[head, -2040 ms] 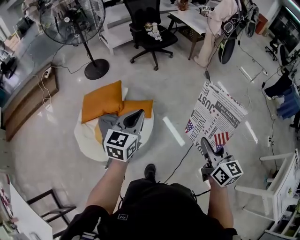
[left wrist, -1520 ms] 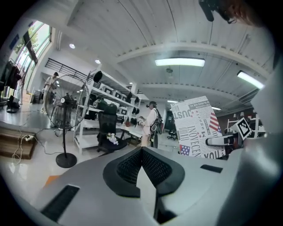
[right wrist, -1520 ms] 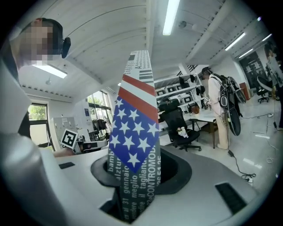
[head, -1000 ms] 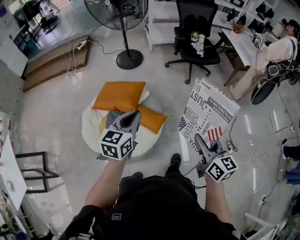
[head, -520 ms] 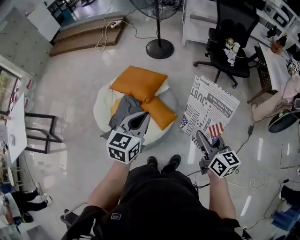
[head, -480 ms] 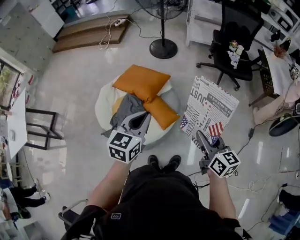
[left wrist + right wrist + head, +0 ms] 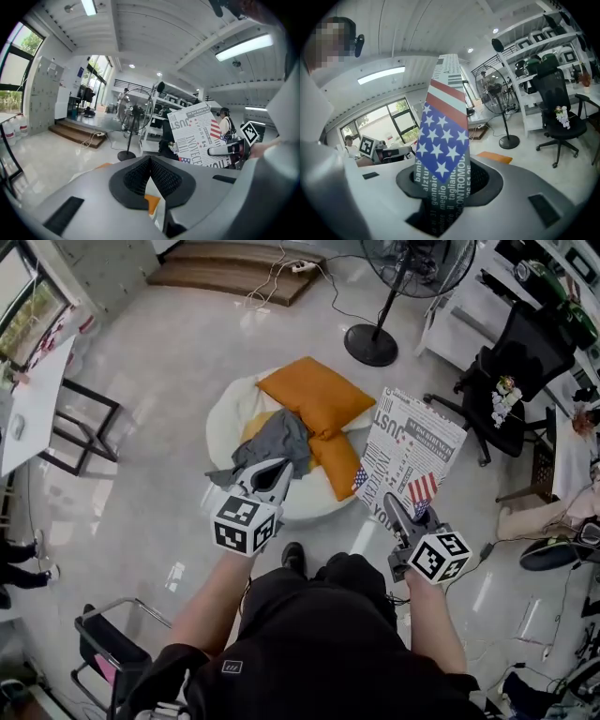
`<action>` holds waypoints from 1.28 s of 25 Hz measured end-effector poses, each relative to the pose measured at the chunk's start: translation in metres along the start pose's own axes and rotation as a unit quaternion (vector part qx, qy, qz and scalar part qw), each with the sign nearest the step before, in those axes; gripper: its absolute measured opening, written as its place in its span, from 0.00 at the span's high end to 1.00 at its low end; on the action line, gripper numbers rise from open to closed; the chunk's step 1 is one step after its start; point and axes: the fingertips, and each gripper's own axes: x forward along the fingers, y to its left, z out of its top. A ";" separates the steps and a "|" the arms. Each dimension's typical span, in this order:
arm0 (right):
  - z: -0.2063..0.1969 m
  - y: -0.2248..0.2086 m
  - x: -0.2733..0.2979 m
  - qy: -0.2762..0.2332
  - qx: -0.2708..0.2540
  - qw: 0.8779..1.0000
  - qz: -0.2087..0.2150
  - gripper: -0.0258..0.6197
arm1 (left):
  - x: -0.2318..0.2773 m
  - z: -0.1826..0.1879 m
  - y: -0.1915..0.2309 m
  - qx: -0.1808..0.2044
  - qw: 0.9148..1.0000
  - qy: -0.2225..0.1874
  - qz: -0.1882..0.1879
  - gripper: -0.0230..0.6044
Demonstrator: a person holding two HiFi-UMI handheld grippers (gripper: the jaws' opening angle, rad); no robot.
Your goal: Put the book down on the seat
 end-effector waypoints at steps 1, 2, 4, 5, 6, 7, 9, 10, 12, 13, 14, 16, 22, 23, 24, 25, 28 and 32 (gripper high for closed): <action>-0.005 0.004 0.009 0.010 0.001 1.000 0.001 0.70 | -0.004 -0.004 0.010 -0.008 1.000 0.001 0.005 0.96; -0.011 0.007 0.019 0.022 0.002 1.000 0.000 0.70 | -0.007 -0.009 0.020 -0.016 1.000 0.003 0.009 0.96; -0.024 0.007 0.036 0.046 0.005 0.999 0.000 0.70 | -0.007 -0.021 0.033 -0.029 0.999 0.010 0.015 0.96; -0.029 0.004 0.043 0.056 0.008 0.998 0.001 0.70 | -0.005 -0.026 0.036 -0.032 0.999 0.016 0.018 0.96; -0.033 -0.001 0.050 0.065 0.011 0.998 0.004 0.70 | 0.000 -0.030 0.039 -0.035 0.999 0.022 0.021 0.96; -0.036 -0.006 0.057 0.072 0.012 0.997 0.007 0.70 | 0.006 -0.034 0.041 -0.037 0.999 0.026 0.025 0.96; -0.041 -0.020 0.071 0.088 0.011 0.996 0.017 0.70 | 0.021 -0.037 0.045 -0.040 0.998 0.032 0.034 0.96; -0.045 -0.028 0.080 0.097 0.010 0.995 0.022 0.70 | 0.029 -0.039 0.047 -0.044 0.998 0.033 0.039 0.96; -0.056 -0.044 0.100 0.118 0.009 0.992 0.031 0.70 | 0.045 -0.043 0.053 -0.057 0.997 0.034 0.047 0.96; -0.063 -0.051 0.111 0.129 0.010 0.991 0.035 0.70 | 0.052 -0.048 0.055 -0.062 0.996 0.037 0.049 0.96; -0.070 -0.057 0.121 0.140 0.012 0.989 0.038 0.70 | 0.059 -0.053 0.058 -0.065 0.996 0.041 0.051 0.96; -0.087 -0.070 0.142 0.163 0.013 0.986 0.041 0.70 | 0.072 -0.066 0.065 -0.060 0.995 0.050 0.058 0.96; -0.136 -0.100 0.207 0.232 0.020 0.972 0.039 0.70 | 0.105 -0.115 0.097 -0.051 0.992 0.078 0.083 0.96; -0.145 -0.102 0.217 0.244 0.023 0.969 0.040 0.70 | 0.108 -0.124 0.103 -0.059 0.991 0.080 0.085 0.96; -0.155 -0.105 0.227 0.256 0.024 0.966 0.040 0.70 | 0.111 -0.132 0.109 -0.066 0.991 0.081 0.087 0.96; -0.166 -0.109 0.238 0.268 0.024 0.962 0.039 0.70 | 0.115 -0.141 0.115 -0.072 0.990 0.081 0.090 0.96; -0.207 -0.126 0.272 0.299 0.028 0.953 0.029 0.70 | 0.127 -0.176 0.135 -0.086 0.988 0.085 0.097 0.96; -0.267 -0.148 0.309 0.330 0.059 0.942 0.010 0.70 | 0.141 -0.230 0.155 -0.101 0.985 0.098 0.102 0.96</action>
